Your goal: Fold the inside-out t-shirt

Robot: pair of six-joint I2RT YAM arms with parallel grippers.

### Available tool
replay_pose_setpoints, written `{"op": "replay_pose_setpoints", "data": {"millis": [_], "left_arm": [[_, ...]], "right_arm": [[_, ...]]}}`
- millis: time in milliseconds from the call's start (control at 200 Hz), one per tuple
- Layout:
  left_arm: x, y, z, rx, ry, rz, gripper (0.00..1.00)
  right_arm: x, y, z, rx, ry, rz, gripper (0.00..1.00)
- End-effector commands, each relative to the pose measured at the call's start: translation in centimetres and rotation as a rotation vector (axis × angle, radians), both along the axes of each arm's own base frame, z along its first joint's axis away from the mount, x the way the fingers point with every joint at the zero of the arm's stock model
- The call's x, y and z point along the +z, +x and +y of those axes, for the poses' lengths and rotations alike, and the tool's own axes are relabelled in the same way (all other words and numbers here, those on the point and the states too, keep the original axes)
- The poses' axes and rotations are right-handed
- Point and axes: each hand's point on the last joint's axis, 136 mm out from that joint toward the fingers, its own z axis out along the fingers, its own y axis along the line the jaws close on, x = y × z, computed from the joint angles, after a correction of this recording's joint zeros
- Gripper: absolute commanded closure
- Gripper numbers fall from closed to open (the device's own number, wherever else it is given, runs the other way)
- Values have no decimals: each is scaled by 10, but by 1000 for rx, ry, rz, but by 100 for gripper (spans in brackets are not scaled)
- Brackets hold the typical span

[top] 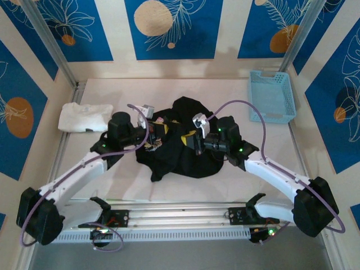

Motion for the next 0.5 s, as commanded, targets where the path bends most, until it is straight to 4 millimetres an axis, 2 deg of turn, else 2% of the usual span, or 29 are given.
{"op": "replay_pose_setpoints", "data": {"millis": [0,100,235,495], "left_arm": [[33,-35,-3,-142,-73,28,100],[42,-46,-2,-173,-107,57,100],[47,-43,2,-133,-116,53,100],[48,-22,7,-21,-108,60,100]], "right_arm": [[-7,27,-20,-161,-78,65,93],[-15,36,-23,-213,-121,127,87],[-20,38,-24,-233,-147,149,81],[-16,11,-29,-141,-192,94,65]]}}
